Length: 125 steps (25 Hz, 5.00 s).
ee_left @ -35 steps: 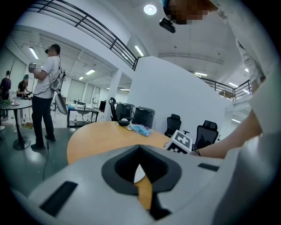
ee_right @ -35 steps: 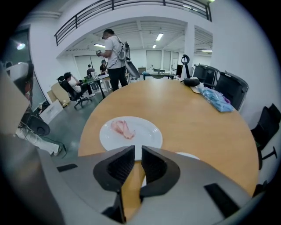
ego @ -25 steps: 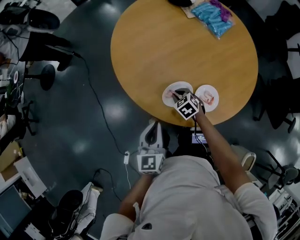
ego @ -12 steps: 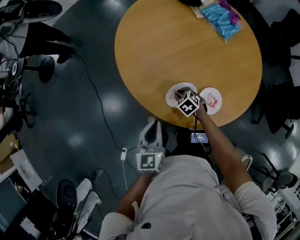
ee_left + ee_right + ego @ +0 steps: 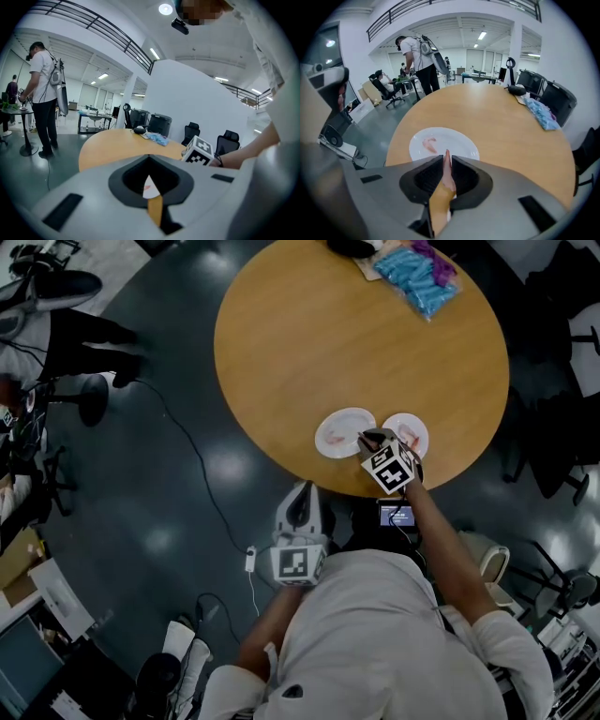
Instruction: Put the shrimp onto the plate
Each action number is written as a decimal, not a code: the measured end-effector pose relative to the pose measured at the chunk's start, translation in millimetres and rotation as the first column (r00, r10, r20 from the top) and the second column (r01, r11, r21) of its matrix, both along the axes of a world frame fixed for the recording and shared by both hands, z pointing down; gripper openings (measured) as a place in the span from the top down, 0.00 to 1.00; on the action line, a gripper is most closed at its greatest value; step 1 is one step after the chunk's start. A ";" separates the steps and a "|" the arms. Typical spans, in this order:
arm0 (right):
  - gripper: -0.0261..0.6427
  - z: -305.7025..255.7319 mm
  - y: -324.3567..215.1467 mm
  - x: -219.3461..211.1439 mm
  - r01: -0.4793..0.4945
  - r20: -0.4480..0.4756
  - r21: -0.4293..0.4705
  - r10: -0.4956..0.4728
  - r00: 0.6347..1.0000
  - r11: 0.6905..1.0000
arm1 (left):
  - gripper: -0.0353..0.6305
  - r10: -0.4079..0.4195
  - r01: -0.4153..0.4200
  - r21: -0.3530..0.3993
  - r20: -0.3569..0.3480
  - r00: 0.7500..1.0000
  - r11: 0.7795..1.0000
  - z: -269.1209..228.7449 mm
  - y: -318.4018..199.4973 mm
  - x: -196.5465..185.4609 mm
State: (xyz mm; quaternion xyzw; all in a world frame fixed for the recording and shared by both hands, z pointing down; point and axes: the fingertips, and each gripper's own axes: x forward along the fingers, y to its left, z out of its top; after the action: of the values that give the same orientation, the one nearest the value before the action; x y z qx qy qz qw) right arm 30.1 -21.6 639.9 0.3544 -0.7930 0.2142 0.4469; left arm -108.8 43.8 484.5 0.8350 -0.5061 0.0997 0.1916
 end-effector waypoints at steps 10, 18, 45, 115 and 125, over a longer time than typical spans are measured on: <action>0.87 33.7 55.8 108.6 -0.141 -0.093 -0.070 0.134 0.987 0.988 | 0.94 0.065 -0.065 -0.002 0.022 0.998 0.998 0.4 18.1 45.1; 0.87 46.1 58.8 110.0 -0.091 -0.122 -0.077 0.081 0.989 0.993 | 0.94 0.072 -0.073 0.010 0.031 0.997 0.997 -0.5 31.3 59.5; 0.92 26.4 9.4 -56.3 0.362 -0.167 0.010 -0.356 0.920 0.932 | 0.94 -0.050 0.049 -0.016 -0.030 0.998 0.999 7.2 14.6 -32.7; 0.90 -140.5 41.3 134.9 -0.379 0.297 0.353 0.282 0.912 0.855 | 0.94 0.176 -0.178 0.154 0.028 0.984 0.972 -52.9 -10.3 88.7; 0.90 -301.8 63.5 145.1 -0.563 0.529 0.593 0.248 0.811 0.576 | 0.94 0.226 -0.220 0.285 0.010 0.974 0.933 -143.2 -18.3 126.5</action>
State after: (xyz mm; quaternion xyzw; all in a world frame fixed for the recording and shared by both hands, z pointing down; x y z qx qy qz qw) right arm 175.3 41.8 338.0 0.6271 -0.7766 0.0459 0.0385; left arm 17.7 25.6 341.3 0.9069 -0.4149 0.0374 0.0628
